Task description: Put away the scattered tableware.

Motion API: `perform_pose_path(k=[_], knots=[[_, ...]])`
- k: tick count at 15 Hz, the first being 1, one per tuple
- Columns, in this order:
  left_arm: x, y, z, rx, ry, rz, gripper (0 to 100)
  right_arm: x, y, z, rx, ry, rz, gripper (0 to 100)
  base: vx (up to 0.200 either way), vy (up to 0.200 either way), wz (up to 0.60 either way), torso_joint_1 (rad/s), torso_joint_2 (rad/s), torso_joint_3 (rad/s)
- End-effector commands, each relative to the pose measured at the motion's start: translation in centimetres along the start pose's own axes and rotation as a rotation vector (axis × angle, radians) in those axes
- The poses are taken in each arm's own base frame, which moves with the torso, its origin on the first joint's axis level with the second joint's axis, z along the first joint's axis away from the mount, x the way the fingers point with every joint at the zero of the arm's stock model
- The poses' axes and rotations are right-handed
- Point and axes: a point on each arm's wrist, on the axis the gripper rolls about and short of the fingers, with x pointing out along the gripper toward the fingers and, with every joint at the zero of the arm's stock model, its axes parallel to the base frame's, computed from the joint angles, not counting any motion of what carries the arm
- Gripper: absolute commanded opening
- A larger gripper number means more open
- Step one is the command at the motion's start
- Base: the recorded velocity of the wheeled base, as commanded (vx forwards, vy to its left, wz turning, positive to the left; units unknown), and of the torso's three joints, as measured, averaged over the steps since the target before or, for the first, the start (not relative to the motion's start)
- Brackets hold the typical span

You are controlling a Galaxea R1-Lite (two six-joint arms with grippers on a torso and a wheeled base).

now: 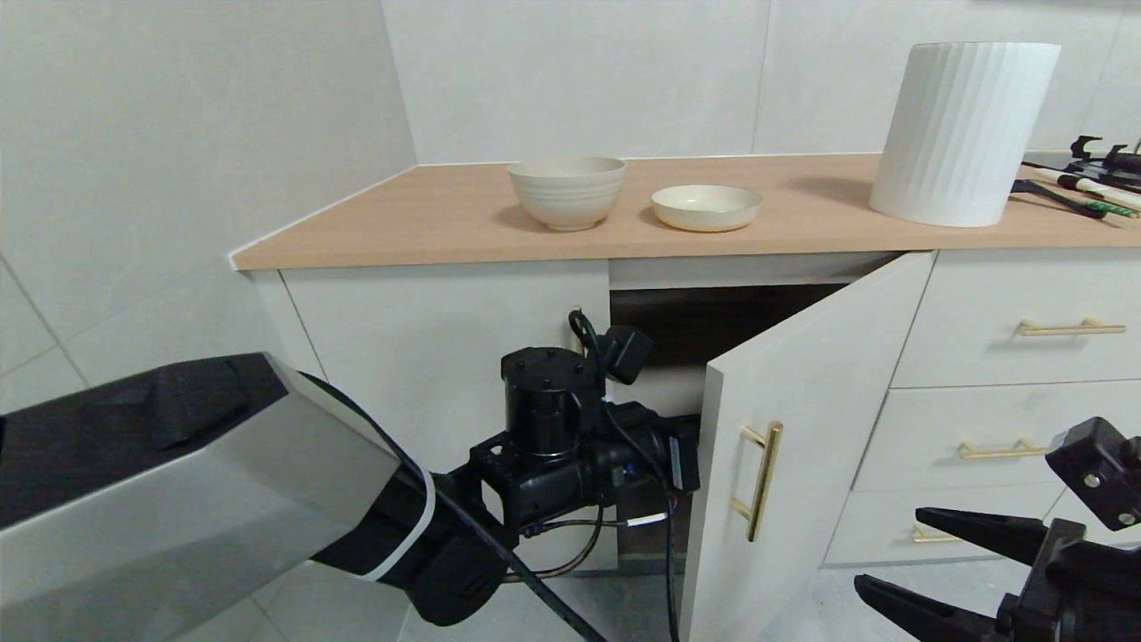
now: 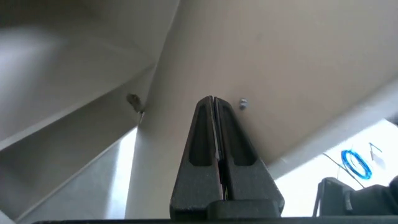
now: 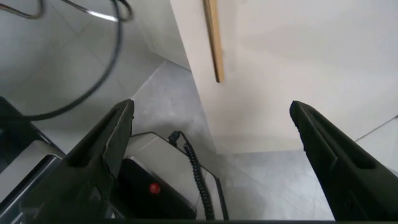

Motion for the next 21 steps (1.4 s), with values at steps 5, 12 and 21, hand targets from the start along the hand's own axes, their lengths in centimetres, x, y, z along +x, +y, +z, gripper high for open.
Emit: perform_pose_path(k=[5,12,21], knots=[[-0.7,-7.4,-1.2,-0.010,0.059,-0.204,0,-1.8,1.6,-0.6,-0.038,-0.028,0.197,100,0.000,0.000,0.00,0.000,0.00,0.000],[-4.1,-9.3,-2.2,0.026,0.194,-0.419,0,-3.8,2.1,-1.3,-0.073,0.008,0.410,100,0.000,0.000,0.00,0.000,0.00,0.000],[-16.7,-0.4,4.1,0.024,0.039,0.063,0,0.1,1.6,2.5,0.082,0.000,0.081,100,0.000,0.000,0.00,0.000,0.00,0.000]])
